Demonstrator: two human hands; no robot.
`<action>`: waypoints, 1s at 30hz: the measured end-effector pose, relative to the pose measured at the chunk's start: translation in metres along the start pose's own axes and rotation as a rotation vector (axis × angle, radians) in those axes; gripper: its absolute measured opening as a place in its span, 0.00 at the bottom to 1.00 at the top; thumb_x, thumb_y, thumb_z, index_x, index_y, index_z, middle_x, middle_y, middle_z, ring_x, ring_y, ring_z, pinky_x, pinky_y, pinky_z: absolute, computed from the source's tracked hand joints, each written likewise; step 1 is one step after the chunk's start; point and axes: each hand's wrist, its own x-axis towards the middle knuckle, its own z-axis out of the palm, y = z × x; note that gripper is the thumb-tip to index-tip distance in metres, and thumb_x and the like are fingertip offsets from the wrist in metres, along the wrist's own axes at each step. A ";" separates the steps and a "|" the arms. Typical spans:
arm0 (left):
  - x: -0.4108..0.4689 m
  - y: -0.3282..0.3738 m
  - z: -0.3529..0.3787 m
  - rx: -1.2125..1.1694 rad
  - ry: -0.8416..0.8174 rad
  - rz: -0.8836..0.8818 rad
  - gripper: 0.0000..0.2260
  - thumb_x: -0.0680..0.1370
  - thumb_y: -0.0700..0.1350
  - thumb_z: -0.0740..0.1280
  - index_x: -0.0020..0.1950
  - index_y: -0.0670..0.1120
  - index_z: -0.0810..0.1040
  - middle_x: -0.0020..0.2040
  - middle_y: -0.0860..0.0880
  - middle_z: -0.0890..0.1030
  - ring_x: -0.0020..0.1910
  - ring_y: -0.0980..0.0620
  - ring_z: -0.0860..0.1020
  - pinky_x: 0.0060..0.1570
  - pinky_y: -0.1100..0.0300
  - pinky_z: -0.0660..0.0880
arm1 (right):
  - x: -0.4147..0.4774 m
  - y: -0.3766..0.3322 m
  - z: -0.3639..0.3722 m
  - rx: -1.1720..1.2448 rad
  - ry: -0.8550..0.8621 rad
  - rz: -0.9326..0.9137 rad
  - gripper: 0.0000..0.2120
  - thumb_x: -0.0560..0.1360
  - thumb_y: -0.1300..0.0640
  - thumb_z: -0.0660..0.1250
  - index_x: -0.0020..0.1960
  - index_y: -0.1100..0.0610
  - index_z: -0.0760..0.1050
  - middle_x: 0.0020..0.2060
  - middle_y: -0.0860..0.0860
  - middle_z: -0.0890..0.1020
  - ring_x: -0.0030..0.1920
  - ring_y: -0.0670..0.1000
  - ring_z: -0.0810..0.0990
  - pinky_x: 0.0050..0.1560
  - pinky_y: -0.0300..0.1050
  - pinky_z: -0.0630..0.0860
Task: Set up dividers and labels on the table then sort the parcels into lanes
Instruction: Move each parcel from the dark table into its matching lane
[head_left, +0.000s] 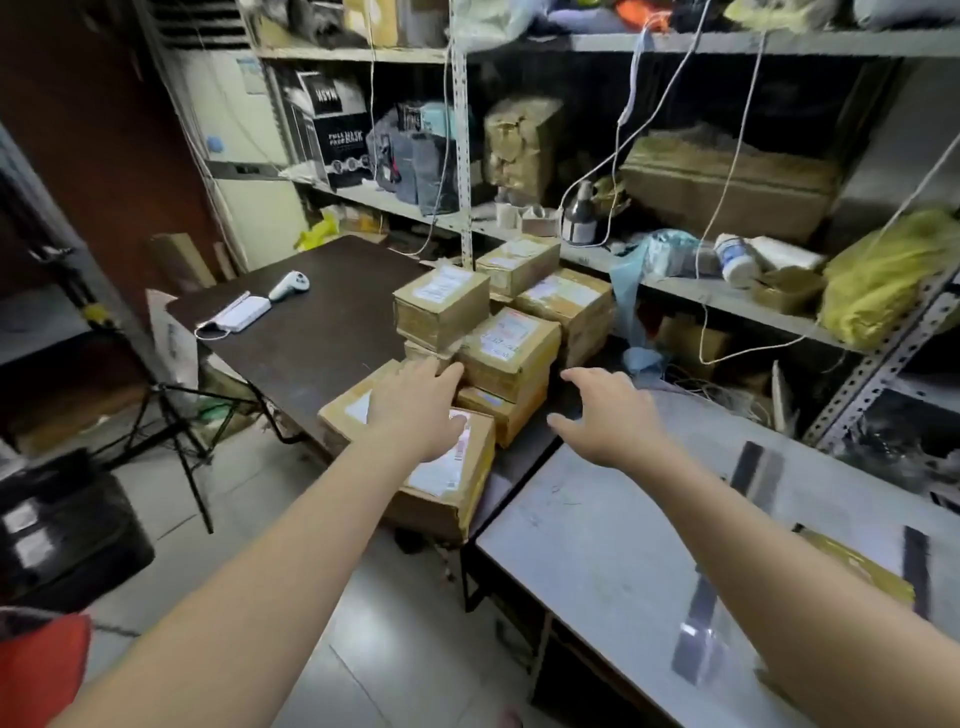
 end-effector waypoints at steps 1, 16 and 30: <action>0.013 -0.015 0.003 0.006 -0.001 -0.006 0.26 0.80 0.58 0.61 0.76 0.52 0.65 0.71 0.49 0.72 0.70 0.46 0.71 0.64 0.50 0.71 | 0.020 -0.009 0.006 0.012 -0.008 0.005 0.29 0.77 0.40 0.66 0.75 0.49 0.68 0.71 0.50 0.75 0.70 0.56 0.71 0.65 0.57 0.72; 0.235 -0.185 0.063 -0.496 -0.224 -0.257 0.34 0.80 0.62 0.63 0.81 0.48 0.59 0.76 0.44 0.68 0.67 0.44 0.74 0.56 0.54 0.75 | 0.283 -0.085 0.083 0.589 -0.099 0.241 0.34 0.78 0.43 0.69 0.79 0.50 0.63 0.74 0.51 0.72 0.72 0.54 0.73 0.67 0.51 0.72; 0.339 -0.202 0.130 -1.065 -0.299 -0.051 0.20 0.75 0.62 0.71 0.62 0.54 0.75 0.52 0.58 0.80 0.49 0.57 0.78 0.37 0.65 0.69 | 0.328 -0.170 0.117 0.915 0.117 0.623 0.28 0.75 0.43 0.73 0.72 0.45 0.72 0.62 0.43 0.82 0.59 0.47 0.81 0.59 0.52 0.81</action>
